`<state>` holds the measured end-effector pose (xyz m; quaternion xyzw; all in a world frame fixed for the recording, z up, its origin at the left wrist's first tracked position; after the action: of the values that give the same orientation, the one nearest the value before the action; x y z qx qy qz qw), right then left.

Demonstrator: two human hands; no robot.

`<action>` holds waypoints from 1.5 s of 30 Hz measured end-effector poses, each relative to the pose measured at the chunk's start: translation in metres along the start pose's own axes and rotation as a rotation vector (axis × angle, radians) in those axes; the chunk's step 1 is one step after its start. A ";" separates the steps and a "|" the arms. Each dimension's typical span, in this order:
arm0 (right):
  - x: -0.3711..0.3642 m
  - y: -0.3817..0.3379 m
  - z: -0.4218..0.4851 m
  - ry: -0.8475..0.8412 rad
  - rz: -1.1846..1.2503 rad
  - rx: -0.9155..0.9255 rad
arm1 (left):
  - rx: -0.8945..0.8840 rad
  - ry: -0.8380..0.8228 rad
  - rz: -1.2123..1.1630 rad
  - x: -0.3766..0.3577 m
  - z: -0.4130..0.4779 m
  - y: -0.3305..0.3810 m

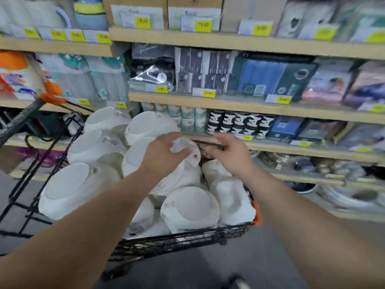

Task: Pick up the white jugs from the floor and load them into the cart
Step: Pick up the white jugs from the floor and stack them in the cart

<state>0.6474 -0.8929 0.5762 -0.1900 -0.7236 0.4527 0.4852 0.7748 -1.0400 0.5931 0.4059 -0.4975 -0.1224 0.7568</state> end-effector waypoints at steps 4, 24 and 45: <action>0.083 0.027 -0.022 0.165 0.050 -0.038 | -0.135 -0.122 -0.168 -0.056 0.024 0.067; 0.570 0.295 -0.153 0.847 0.178 -0.354 | -0.647 -0.652 -0.475 -0.490 0.022 0.490; 0.888 0.557 -0.128 1.358 0.320 -0.777 | -0.901 -1.249 -0.481 -0.911 0.088 0.795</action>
<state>0.2621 0.0902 0.5947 -0.6813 -0.3399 0.0176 0.6481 0.0936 -0.0375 0.5982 0.0146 -0.6305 -0.6750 0.3830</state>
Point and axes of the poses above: each hand's wrist, its own z-axis towards the middle knuckle, its own x-axis out of the back of the hand, y = z × x, the point moved 3 cm from there along z, towards the middle knuckle, and after that the axes turned 11 degrees about -x, right-handed, at the moved point
